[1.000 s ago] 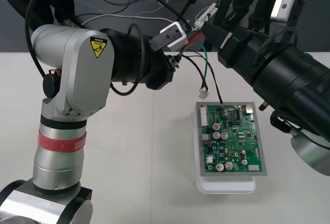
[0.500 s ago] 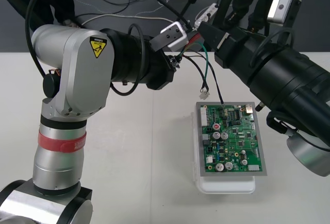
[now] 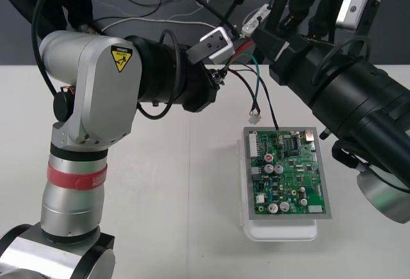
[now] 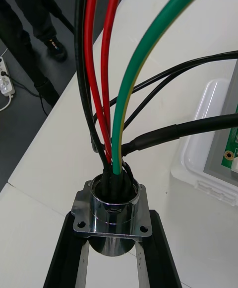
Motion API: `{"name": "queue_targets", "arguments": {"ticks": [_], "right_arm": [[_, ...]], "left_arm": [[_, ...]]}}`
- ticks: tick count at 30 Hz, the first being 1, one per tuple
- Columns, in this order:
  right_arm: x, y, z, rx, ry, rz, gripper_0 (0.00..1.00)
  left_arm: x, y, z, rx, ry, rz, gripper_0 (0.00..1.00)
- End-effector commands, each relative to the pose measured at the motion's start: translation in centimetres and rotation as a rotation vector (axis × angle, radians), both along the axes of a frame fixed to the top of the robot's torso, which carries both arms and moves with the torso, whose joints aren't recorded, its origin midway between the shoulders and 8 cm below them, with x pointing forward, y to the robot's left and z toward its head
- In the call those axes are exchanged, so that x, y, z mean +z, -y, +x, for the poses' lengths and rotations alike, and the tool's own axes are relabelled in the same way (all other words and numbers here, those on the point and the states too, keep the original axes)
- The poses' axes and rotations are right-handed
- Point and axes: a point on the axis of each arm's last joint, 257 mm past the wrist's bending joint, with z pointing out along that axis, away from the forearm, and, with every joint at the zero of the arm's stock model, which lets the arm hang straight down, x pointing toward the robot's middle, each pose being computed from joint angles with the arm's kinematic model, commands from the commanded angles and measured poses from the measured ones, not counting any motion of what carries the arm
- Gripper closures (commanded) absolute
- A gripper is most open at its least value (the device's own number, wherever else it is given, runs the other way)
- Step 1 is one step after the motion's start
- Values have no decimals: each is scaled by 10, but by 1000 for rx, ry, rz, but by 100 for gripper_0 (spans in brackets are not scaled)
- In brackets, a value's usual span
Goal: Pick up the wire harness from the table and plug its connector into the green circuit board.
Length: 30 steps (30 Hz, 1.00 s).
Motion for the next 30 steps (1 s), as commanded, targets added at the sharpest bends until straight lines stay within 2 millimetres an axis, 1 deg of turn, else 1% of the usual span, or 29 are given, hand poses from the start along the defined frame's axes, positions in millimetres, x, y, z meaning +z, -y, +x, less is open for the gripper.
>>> {"name": "queue_targets", "arguments": {"ticks": [1, 20, 22, 23, 24, 25, 30], "right_arm": [[4, -5, -11, 6, 31, -40, 100], [10, -6, -12, 8, 52, -40, 100], [10, -7, -13, 11, 55, -40, 100], [11, -6, -12, 9, 57, -40, 100], [11, -7, -13, 10, 58, -40, 100], [11, -7, -13, 11, 57, -39, 100], [13, -7, -13, 13, 63, -39, 100]], "left_arm": [[29, 21, -11, -10, 0, -72, 99], [29, 21, -11, -14, -1, -73, 100], [29, 21, -11, -13, -1, -74, 98], [29, 21, -11, -13, 1, -72, 57], [29, 20, -10, -14, 6, -67, 2], [29, 19, -10, -13, 5, -67, 0], [30, 21, -12, -28, 10, -68, 0]]}}
